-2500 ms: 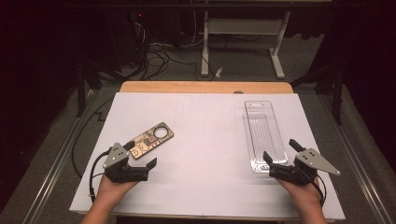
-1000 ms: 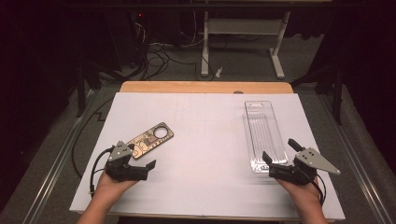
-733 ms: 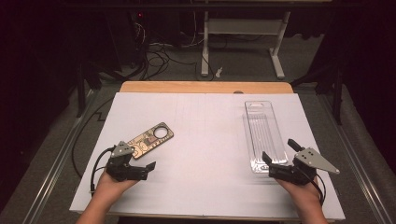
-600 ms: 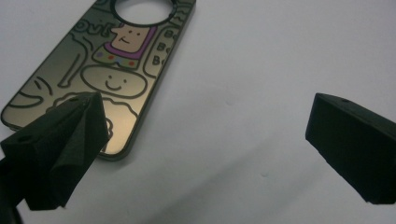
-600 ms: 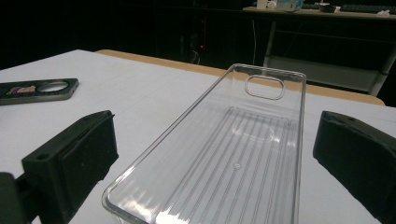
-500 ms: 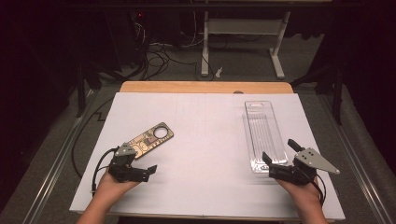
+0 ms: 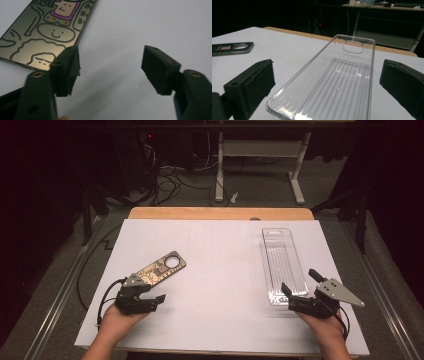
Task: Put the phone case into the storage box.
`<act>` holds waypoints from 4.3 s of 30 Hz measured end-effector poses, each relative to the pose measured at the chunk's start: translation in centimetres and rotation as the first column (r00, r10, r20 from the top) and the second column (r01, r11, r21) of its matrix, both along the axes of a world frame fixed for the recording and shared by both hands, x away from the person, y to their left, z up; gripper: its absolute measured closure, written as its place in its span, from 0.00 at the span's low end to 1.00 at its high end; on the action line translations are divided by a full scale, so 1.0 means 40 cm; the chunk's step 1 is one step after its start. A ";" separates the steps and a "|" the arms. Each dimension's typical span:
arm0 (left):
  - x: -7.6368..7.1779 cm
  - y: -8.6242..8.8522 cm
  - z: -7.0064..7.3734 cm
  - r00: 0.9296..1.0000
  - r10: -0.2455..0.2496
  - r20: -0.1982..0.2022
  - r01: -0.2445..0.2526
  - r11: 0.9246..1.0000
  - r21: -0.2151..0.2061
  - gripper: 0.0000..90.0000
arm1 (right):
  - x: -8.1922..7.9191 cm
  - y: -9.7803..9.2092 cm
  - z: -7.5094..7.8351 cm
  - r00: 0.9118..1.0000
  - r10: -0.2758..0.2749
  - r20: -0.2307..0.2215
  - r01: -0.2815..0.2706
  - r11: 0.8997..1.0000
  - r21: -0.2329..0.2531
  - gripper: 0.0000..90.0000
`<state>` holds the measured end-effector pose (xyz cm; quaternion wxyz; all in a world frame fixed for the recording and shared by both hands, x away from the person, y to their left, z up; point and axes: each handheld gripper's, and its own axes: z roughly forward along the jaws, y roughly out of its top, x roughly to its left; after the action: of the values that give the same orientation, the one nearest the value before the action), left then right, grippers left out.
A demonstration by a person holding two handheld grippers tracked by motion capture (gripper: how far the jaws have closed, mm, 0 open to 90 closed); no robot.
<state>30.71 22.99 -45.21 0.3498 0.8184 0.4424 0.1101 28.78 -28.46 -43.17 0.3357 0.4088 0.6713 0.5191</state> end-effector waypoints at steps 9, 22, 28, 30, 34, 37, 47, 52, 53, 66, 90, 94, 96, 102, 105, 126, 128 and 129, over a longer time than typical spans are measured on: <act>0.010 0.013 0.007 0.999 0.032 0.008 -0.032 0.999 -0.009 0.83 | 0.000 0.000 0.001 1.000 0.005 0.004 -0.005 1.000 0.000 0.00; 0.065 0.072 0.029 0.989 0.135 0.053 -0.132 0.990 -0.056 1.00 | -0.003 0.006 -0.003 1.000 0.009 -0.002 -0.009 1.000 0.004 0.00; 0.109 0.097 0.021 0.978 0.200 0.066 -0.198 0.980 -0.032 1.00 | -0.002 0.005 -0.002 1.000 0.008 0.001 -0.008 1.000 0.004 0.00; 0.123 0.108 0.018 0.970 0.231 0.081 -0.229 0.973 -0.030 1.00 | -0.004 0.005 0.000 1.000 0.011 0.005 -0.011 1.000 -0.001 0.00; 0.163 0.118 0.013 0.963 0.257 0.079 -0.259 0.966 0.021 1.00 | -0.004 0.006 0.000 1.000 0.012 0.005 -0.012 1.000 0.001 0.00; 0.203 0.134 -0.010 0.951 0.305 0.056 -0.308 0.950 0.054 1.00 | -0.004 0.008 0.001 1.000 0.014 0.008 -0.014 1.000 0.003 0.00; 0.204 0.107 -0.041 0.970 0.243 -0.002 -0.242 0.967 0.081 1.00 | -0.011 0.008 0.003 1.000 0.011 0.017 -0.011 1.000 0.004 0.00; 0.162 0.076 -0.042 0.980 0.198 -0.006 -0.197 0.977 0.083 1.00 | -0.014 0.001 0.004 1.000 0.003 0.017 -0.003 1.000 0.008 0.00; 0.154 0.070 -0.042 0.982 0.189 -0.011 -0.187 0.979 0.080 1.00 | -0.014 0.001 0.004 1.000 0.002 0.017 -0.002 1.000 0.010 0.00; 0.071 0.076 -0.021 0.986 0.167 -0.012 -0.166 0.984 0.063 1.00 | -0.018 0.006 0.004 1.000 0.005 0.018 -0.005 1.000 0.005 0.00; -0.007 0.078 0.004 0.988 0.144 0.063 -0.143 0.989 -0.024 0.89 | -0.022 -0.007 0.006 1.000 -0.013 0.020 0.012 1.000 0.023 0.00; -0.007 0.078 0.005 0.985 0.161 0.066 -0.160 0.987 -0.019 0.74 | -0.024 -0.011 0.003 1.000 -0.012 0.012 0.012 0.999 0.040 0.01; -0.008 0.076 0.007 0.983 0.168 0.074 -0.168 0.986 -0.016 0.66 | -0.023 -0.010 0.003 1.000 -0.012 0.010 0.012 0.999 0.036 0.01; -0.007 0.078 0.008 0.987 0.150 0.062 -0.149 0.989 -0.022 0.41 | -0.024 -0.008 0.004 1.000 -0.017 0.013 0.017 0.999 0.033 0.01; -0.007 0.075 0.011 0.985 0.163 0.064 -0.163 0.987 -0.016 0.25 | -0.024 -0.008 0.004 1.000 -0.017 0.012 0.017 0.999 0.031 0.01; 0.005 0.047 0.006 0.995 0.103 0.007 -0.103 0.995 0.008 0.00 | -0.024 -0.010 0.006 1.000 -0.010 0.021 0.009 1.000 0.027 0.01; 0.006 0.039 0.006 0.996 0.090 -0.002 -0.090 0.996 0.027 0.00 | -0.024 -0.011 0.005 1.000 -0.009 0.019 0.009 1.000 0.029 0.01; 0.008 0.035 0.007 0.996 0.084 -0.010 -0.084 0.996 0.031 0.00 | -0.022 -0.012 0.005 1.000 -0.009 0.018 0.008 1.000 0.028 0.01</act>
<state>31.01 24.41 -44.94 0.3297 0.8049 0.4768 0.1267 27.89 -28.96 -42.98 0.3382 0.4115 0.6593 0.5307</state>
